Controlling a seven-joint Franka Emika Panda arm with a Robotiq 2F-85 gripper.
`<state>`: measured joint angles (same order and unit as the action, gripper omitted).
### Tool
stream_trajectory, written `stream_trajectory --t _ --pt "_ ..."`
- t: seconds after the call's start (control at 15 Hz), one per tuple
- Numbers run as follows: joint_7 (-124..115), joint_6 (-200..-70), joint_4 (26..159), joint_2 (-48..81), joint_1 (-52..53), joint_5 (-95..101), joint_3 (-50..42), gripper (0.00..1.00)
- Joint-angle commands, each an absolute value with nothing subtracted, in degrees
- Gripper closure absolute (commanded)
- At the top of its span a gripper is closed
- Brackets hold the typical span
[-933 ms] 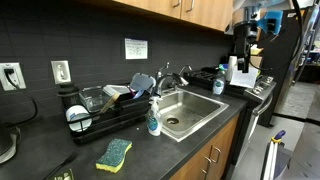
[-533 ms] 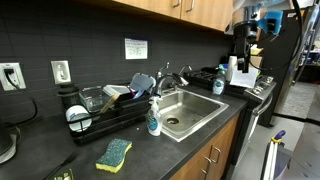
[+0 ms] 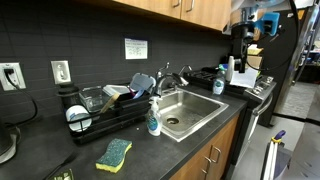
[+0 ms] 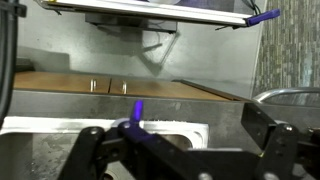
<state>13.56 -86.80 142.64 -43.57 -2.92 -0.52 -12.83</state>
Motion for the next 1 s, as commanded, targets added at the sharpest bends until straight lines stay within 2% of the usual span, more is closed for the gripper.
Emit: stream_trajectory --t 0.0,0.93 --pt "16.14 -90.88 142.19 -40.86 -1.81 -0.69 -11.64 0.0" --pt "21.52 -108.38 141.5 -30.84 9.5 -3.04 -1.87 0.0"
